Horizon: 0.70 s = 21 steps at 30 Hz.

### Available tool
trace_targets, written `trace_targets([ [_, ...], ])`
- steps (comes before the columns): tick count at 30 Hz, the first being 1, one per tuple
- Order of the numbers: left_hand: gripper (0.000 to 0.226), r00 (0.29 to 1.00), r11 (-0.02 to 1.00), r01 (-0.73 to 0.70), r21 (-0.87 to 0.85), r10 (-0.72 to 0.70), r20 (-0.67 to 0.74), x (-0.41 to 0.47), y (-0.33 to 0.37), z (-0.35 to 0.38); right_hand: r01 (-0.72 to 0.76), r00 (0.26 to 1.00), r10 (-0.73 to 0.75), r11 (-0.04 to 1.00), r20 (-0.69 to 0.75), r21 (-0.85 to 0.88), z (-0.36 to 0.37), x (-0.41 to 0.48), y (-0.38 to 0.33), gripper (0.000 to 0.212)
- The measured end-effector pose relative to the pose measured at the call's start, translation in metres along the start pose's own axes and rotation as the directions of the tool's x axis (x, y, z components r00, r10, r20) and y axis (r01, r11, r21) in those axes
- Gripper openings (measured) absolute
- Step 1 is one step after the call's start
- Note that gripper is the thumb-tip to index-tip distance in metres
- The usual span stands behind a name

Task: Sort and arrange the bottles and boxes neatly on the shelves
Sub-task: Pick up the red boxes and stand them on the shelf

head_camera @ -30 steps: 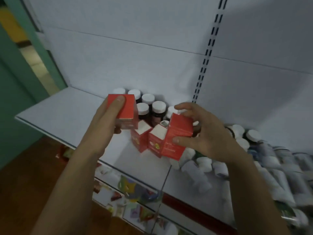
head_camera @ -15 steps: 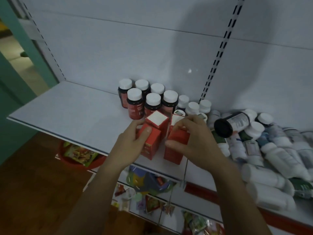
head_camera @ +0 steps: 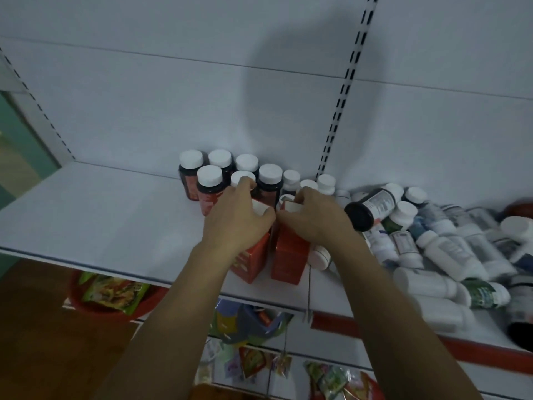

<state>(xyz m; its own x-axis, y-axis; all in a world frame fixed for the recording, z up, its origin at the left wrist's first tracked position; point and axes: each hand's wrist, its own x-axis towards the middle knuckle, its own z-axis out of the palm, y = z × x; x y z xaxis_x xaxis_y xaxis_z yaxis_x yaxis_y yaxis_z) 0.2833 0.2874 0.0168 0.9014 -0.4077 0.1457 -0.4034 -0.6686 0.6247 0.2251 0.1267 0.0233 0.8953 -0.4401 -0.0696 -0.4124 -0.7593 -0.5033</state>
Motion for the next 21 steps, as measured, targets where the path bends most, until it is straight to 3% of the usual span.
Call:
trace_targets([
  [3,0.059,0.996,0.993,0.028,0.118,-0.038,0.076,0.007,-0.002,0.006,-0.031,0.996,0.040,0.993,-0.078,0.114,-0.017,-0.003,0.010,0.052],
  [7,0.056,0.997,0.990,0.027,0.141,-0.037,0.069,0.011,-0.002,0.003,-0.103,0.982,0.167,0.863,-0.086,0.495,-0.045,-0.009,0.030,0.045],
  [9,0.053,1.000,0.998,0.004,0.055,-0.005,0.026,0.012,0.001,-0.007,-0.131,0.980,0.200,0.660,-0.005,0.740,-0.048,-0.010,0.042,0.041],
  [12,0.045,0.996,0.943,-0.003,-0.333,-0.027,-0.085,0.010,0.007,-0.035,-0.086,0.994,0.080,0.137,0.075,0.987,-0.043,-0.011,0.053,0.020],
  [14,0.038,0.970,0.814,-0.019,-0.581,-0.127,-0.209,0.010,0.009,-0.055,-0.115,0.993,-0.052,-0.189,0.107,0.975,-0.041,-0.015,0.054,0.029],
  [15,0.034,0.948,0.729,-0.016,-0.684,-0.207,-0.242,0.010,0.007,-0.063,-0.139,0.987,-0.113,-0.259,0.112,0.956,-0.040,-0.015,0.053,0.042],
  [16,0.030,0.935,0.610,0.004,-0.793,-0.284,-0.213,0.010,0.004,-0.069,-0.158,0.980,-0.161,-0.268,0.118,0.950,-0.040,-0.016,0.049,0.052],
  [18,0.017,0.951,0.256,0.090,-0.962,-0.310,0.007,0.008,-0.005,-0.075,-0.162,0.973,-0.198,-0.201,0.122,0.966,-0.040,-0.014,0.042,0.058],
  [21,0.026,0.942,-0.140,0.222,-0.965,-0.225,0.249,0.004,-0.018,-0.071,-0.078,0.990,-0.124,-0.043,0.072,0.996,-0.037,-0.008,0.031,0.070],
])
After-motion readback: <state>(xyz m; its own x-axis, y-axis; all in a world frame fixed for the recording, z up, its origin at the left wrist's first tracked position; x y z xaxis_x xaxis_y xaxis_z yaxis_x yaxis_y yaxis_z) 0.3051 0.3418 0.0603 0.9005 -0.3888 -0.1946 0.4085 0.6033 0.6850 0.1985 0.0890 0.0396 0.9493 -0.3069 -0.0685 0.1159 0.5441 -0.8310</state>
